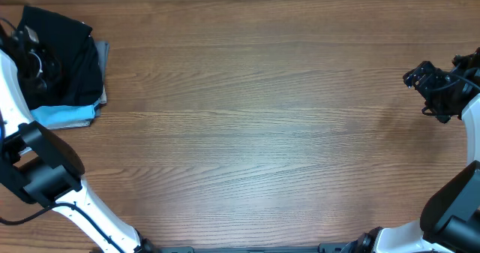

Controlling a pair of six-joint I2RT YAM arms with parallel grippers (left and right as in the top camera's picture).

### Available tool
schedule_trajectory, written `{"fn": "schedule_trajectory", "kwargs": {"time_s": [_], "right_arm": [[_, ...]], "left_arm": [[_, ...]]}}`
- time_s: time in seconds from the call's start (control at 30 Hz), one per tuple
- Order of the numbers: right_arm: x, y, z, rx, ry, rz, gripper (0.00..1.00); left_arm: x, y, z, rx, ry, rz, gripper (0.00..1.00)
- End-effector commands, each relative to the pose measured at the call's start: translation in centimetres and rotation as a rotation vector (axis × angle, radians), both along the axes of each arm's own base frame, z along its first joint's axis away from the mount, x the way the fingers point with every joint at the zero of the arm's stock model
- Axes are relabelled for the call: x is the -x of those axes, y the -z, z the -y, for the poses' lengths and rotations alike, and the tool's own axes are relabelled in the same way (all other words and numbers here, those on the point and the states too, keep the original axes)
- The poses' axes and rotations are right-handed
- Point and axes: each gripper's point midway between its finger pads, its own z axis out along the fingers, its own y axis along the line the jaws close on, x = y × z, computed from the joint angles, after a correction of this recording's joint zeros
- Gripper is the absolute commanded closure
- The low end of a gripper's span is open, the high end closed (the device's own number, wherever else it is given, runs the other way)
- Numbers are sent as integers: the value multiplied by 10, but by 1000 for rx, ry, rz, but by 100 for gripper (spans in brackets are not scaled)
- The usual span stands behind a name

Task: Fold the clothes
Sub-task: 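Open the left gripper to release the polo and press it flat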

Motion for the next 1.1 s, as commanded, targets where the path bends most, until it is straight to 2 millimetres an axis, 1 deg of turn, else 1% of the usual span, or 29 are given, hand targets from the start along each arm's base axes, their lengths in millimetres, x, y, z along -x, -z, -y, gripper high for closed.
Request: {"fn": "schedule_trajectory", "kwargs": {"time_s": [0.0,0.1,0.17,0.23,0.3,0.33,0.37,0.43,0.47,0.5,0.53,0.57,0.67,1.07], "right_arm": [[-3,-8,3,16,0,20,0],[-3,-8,3,16,0,20,0],[-3,-8,3,16,0,20,0],[-3,-8,3,16,0,20,0],[-3,-8,3,16,0,20,0],[-3,-8,3,16,0,20,0],[-3,-8,3,16,0,20,0],[-3,-8,3,16,0,20,0],[-3,-8,3,16,0,20,0],[-3,-8,3,16,0,20,0],[-3,-8,3,16,0,20,0],[-3,-8,3,16,0,20,0],[-3,-8,3,16,0,20,0],[-3,-8,3,16,0,20,0]], "left_arm": [[-8,-93,27,-54,50,194,96],[-7,-132,50,-128,48,249,96],[-7,-149,68,-159,30,269,96],[-10,-156,84,-184,34,275,96],[-14,-155,98,-201,53,269,96],[-15,-153,104,-208,64,262,92],[-16,-151,109,-210,74,252,86],[-17,-147,117,-219,90,237,57],[-18,-146,121,-219,97,236,46],[-20,-145,125,-216,106,236,33],[-21,-143,129,-214,114,232,14],[-22,-142,131,-213,119,231,1],[-23,-139,135,-211,129,226,0],[-23,-139,135,-211,129,226,0]]}}
